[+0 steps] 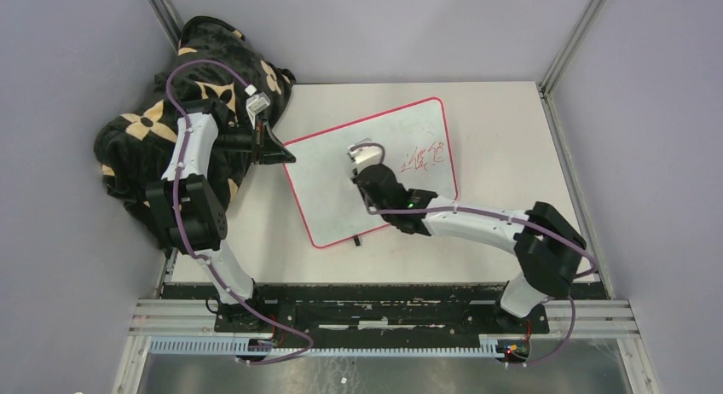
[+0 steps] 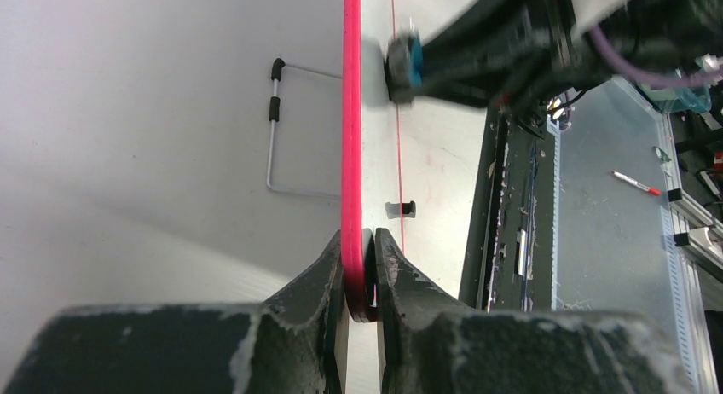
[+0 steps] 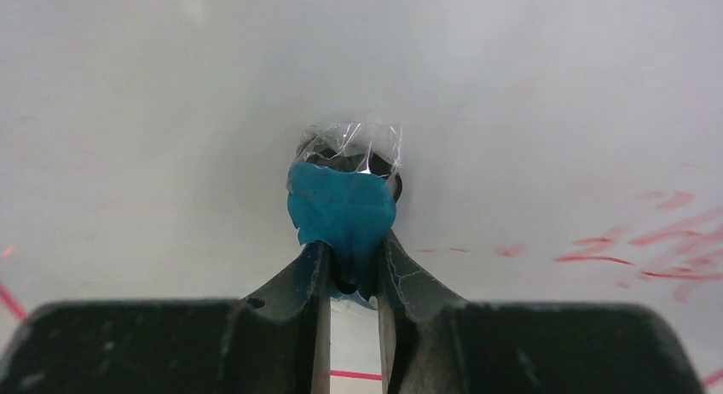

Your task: Erase the whiteboard

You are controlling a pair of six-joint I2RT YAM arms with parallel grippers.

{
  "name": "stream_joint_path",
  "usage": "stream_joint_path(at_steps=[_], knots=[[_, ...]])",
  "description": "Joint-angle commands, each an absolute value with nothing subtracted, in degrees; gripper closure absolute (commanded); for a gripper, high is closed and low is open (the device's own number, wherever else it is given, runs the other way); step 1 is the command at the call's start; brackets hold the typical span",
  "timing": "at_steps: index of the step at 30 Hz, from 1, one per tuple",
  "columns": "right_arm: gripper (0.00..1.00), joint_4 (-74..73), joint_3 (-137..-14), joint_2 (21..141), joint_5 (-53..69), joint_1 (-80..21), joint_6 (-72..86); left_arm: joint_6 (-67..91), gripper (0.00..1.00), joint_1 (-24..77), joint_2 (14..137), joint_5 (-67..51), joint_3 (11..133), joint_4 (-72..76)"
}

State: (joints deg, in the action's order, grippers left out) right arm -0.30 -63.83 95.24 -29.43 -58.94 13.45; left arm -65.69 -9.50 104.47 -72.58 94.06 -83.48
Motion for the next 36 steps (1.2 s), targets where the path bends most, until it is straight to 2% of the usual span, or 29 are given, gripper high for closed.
stream_joint_path(at_steps=[1, 7, 12, 15, 22, 30, 36], knots=[[0.99, 0.8, -58.6, 88.0, -35.8, -50.1, 10.9, -71.9, 0.97, -9.0, 101.8, -69.6, 93.3, -83.7], [0.99, 2.6, -53.5, 83.8, -32.1, -38.4, 11.7, -72.0, 0.97, -9.1, 101.5, -69.4, 92.8, -83.7], [0.99, 2.9, -51.6, 81.5, -32.1, -35.0, 11.2, -71.9, 0.97, -9.3, 101.4, -69.0, 92.6, -83.8], [0.99, 2.8, -51.4, 79.9, -32.1, -34.7, 11.2, -71.9, 0.97, -9.3, 101.4, -68.9, 92.6, -83.7], [0.99, 4.6, -50.9, 78.6, -22.3, -36.4, 15.9, -72.1, 0.97, -9.3, 101.8, -69.0, 92.7, -83.7], [0.99, 9.2, -51.4, 81.8, -7.2, -39.5, 16.9, -72.2, 0.97, -9.3, 102.2, -68.7, 92.8, -83.7], [0.99, 10.4, -53.8, 85.9, -5.1, -43.8, 16.5, -71.9, 0.97, -9.3, 101.8, -69.2, 92.8, -83.7]])
